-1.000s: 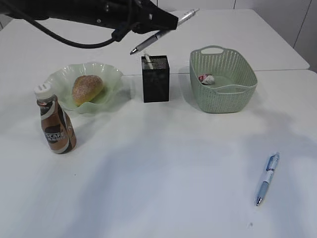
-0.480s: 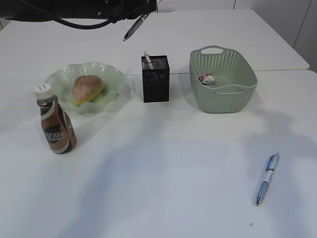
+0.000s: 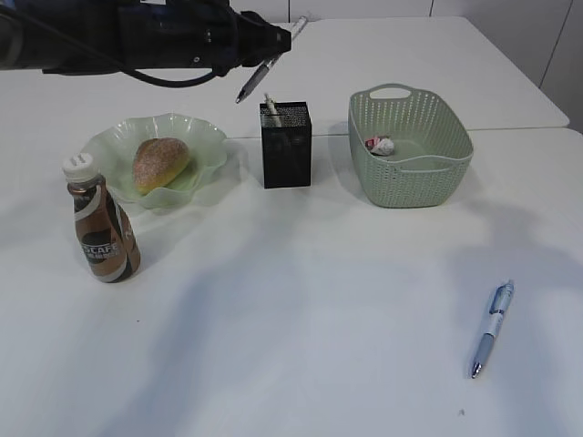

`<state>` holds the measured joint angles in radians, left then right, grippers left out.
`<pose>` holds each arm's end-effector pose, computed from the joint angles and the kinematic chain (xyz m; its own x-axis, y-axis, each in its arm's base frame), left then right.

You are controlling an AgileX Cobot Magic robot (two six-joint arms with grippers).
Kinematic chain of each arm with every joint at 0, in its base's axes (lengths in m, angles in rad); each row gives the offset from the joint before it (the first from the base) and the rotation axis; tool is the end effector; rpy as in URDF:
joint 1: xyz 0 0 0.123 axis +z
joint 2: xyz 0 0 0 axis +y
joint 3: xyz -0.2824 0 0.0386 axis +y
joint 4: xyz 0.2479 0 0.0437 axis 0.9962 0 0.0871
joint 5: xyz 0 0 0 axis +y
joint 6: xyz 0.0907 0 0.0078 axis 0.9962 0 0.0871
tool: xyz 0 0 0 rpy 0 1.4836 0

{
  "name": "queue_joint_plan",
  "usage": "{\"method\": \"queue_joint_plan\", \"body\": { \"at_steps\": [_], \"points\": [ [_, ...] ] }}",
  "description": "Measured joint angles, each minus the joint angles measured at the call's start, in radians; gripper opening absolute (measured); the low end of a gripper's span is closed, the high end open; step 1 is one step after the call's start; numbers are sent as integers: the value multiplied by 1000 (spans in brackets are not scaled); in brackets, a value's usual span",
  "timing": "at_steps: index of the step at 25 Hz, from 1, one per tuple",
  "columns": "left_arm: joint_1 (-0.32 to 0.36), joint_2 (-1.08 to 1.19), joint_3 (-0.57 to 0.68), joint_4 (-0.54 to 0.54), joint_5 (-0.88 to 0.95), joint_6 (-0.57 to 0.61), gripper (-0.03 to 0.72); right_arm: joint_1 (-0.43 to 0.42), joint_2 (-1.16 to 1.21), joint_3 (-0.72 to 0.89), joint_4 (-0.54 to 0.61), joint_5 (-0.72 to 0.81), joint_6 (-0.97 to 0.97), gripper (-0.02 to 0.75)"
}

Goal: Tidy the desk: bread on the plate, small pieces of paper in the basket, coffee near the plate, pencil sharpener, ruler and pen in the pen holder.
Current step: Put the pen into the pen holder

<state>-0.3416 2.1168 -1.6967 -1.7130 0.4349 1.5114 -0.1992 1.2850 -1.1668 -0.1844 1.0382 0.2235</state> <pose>0.4617 -0.2046 0.2613 -0.3894 -0.0682 -0.9185 0.6143 0.7238 -0.3142 0.2446 -0.0641 0.3404 -0.8139 0.2940 -0.5011 0.3788 0.9225 -0.0740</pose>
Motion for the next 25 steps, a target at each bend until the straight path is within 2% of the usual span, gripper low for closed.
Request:
{"method": "queue_joint_plan", "body": {
  "at_steps": [2, 6, 9, 17, 25],
  "points": [
    [2, 19, 0, -46, 48, 97, 60, 0, 0, 0, 0, 0, 0, 312],
    [2, 54, -6, -63, 151, 264, 60, 0, 0, 0, 0, 0, 0, 312],
    [2, 75, -13, -65, 165, 319, 60, 0, 0, 0, 0, 0, 0, 312],
    [24, 83, -34, -65, 167, 341, 60, 0, 0, 0, 0, 0, 0, 312],
    [38, 148, -180, -65, 152, 310, 60, 0, 0, 0, 0, 0, 0, 312]
  ]
}}
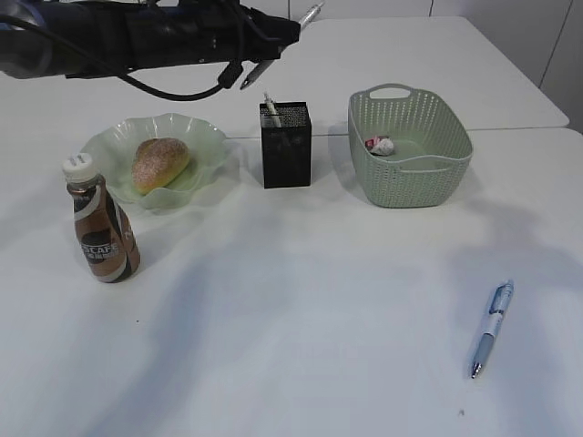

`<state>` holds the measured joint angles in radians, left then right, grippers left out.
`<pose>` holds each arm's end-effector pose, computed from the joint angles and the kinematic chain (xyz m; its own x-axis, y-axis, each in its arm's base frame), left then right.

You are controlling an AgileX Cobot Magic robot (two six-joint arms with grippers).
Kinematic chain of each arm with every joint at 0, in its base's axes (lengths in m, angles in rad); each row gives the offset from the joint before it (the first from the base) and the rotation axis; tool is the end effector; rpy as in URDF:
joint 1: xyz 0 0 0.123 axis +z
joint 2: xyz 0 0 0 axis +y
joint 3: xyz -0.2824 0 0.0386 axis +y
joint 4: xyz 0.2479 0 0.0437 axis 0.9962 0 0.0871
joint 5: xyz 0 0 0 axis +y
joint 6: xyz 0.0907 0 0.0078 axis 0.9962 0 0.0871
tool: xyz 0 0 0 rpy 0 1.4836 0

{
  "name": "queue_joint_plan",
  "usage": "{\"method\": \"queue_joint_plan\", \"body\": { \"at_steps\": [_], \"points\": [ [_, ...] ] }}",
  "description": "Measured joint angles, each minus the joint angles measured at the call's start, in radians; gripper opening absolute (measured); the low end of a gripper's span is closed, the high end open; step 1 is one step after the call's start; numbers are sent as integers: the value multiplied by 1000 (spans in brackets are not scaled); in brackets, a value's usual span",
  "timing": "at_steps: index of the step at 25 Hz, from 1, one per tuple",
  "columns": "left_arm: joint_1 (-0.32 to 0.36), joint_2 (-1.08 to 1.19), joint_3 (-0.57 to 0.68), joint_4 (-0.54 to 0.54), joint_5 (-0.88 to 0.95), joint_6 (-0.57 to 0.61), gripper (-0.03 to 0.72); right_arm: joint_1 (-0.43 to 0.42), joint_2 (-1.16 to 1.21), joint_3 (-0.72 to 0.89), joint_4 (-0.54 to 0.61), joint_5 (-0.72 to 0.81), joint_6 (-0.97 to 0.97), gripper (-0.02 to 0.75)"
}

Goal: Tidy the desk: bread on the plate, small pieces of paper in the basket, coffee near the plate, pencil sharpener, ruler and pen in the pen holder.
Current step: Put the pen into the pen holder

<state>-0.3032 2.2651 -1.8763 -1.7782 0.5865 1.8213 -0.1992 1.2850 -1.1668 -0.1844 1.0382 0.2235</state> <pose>0.4927 -0.2059 0.2492 -0.1550 0.0512 -0.9866 0.7613 0.6427 -0.0863 0.2446 -0.0641 0.3404 -0.8139 0.2940 -0.5011 0.3788 0.9225 -0.0740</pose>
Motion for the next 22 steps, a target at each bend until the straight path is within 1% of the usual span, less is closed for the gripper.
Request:
{"method": "queue_joint_plan", "body": {
  "at_steps": [8, 16, 22],
  "points": [
    [0, 113, -109, 0, 2, -38, 60, 0, 0, 0, 0, 0, 0, 312],
    [0, 207, -240, 0, 7, -46, 60, 0, 0, 0, 0, -1, 0, 312],
    [0, 261, -291, 0, -7, -48, 60, 0, 0, 0, 7, -2, 0, 312]
  ]
}}
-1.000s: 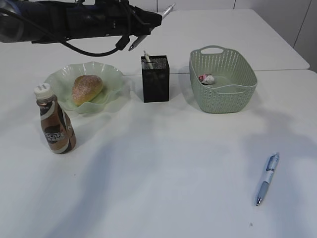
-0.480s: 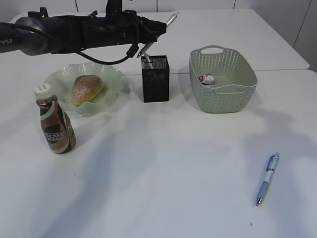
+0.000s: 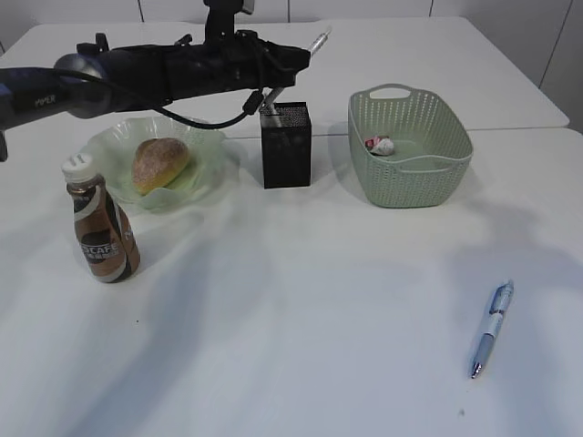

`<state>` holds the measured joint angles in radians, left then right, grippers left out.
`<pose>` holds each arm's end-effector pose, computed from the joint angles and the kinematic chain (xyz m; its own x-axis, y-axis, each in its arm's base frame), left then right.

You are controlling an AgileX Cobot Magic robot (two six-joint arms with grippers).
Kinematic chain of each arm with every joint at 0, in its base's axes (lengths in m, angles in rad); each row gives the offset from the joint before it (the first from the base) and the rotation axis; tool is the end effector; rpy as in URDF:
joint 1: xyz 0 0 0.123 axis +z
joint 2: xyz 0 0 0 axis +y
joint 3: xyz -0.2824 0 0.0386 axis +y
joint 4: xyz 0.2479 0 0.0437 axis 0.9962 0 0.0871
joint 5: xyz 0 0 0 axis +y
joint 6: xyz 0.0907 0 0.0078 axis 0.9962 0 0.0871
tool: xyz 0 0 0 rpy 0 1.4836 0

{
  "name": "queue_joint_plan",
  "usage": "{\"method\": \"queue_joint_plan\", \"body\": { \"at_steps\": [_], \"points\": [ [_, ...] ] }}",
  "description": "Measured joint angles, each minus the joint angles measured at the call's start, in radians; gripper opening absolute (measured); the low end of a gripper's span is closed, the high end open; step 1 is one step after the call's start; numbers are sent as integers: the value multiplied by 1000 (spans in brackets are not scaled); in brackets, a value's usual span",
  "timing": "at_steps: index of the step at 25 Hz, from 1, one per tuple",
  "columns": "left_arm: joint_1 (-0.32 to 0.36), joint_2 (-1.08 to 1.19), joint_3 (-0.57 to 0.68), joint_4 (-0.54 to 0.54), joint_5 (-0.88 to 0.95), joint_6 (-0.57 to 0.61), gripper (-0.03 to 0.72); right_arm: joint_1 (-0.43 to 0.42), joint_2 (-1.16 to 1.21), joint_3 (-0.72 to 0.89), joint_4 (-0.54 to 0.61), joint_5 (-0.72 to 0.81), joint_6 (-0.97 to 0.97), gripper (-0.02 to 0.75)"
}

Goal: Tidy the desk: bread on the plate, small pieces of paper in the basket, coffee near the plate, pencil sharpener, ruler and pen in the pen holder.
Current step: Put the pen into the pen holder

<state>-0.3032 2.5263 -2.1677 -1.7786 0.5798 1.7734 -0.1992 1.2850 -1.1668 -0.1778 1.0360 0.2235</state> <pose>0.5355 -0.2188 0.1979 -0.1639 0.0121 -0.9864 0.7523 0.6483 -0.1171 0.2449 -0.0636 0.3404 -0.8123 0.2969 -0.5021 0.3788 0.9230 -0.0672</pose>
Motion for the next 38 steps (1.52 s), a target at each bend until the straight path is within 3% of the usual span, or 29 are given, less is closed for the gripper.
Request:
{"method": "queue_joint_plan", "body": {
  "at_steps": [38],
  "points": [
    [1, 95, -117, -4, -57, 0, 59, 0, 0, 0, 76, -23, -39, 312]
  ]
}}
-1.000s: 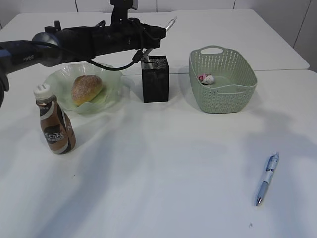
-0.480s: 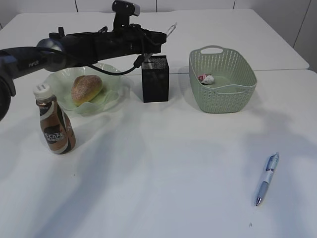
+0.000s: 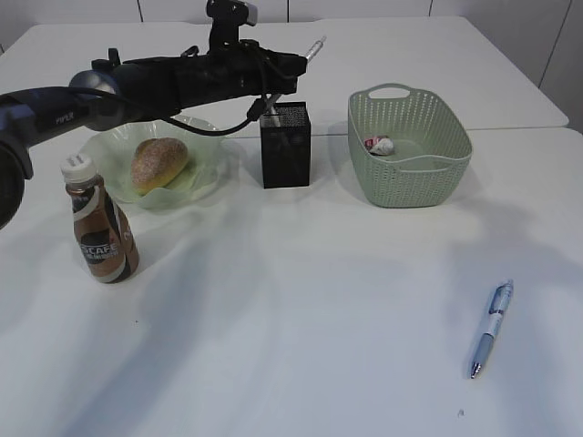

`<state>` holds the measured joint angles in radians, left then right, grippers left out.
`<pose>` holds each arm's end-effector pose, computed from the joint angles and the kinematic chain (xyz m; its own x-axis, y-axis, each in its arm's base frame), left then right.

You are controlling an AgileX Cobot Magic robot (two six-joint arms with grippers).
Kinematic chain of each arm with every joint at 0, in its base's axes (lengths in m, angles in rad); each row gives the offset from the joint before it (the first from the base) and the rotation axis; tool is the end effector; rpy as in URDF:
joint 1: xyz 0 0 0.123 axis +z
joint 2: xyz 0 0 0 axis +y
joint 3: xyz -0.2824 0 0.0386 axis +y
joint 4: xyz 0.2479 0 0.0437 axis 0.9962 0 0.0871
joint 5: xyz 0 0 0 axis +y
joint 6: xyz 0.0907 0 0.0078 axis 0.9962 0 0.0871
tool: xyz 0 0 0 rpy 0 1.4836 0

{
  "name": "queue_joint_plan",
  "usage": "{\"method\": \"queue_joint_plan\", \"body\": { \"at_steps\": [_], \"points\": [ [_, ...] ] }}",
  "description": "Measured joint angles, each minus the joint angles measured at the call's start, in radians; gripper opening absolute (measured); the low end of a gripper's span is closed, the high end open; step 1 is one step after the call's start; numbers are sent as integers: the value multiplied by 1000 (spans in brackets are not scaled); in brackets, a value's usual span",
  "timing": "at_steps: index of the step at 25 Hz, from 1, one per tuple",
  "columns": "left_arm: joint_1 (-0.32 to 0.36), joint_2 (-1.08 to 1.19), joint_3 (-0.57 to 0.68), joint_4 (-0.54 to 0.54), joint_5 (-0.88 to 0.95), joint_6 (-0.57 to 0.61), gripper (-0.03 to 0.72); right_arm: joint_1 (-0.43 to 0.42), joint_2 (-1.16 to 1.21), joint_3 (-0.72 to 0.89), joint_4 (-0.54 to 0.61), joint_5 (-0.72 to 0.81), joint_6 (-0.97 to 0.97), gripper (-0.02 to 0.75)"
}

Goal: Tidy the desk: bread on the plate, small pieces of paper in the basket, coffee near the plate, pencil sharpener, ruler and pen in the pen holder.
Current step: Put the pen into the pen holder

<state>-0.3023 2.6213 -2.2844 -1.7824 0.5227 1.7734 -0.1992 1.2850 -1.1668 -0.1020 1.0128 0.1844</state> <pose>0.5513 -0.2186 0.1790 -0.1521 0.0105 -0.9883 0.7163 0.6901 -0.1029 0.2478 -0.0581 0.3406 -0.8077 0.2951 -0.5104 0.3478 0.9375 -0.0083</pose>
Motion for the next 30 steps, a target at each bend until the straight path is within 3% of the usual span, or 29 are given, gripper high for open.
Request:
{"method": "queue_joint_plan", "body": {
  "at_steps": [30],
  "points": [
    [14, 1, -4, 0, 125, -16, 58, 0, 0, 0, 28, -17, -18, 312]
  ]
}}
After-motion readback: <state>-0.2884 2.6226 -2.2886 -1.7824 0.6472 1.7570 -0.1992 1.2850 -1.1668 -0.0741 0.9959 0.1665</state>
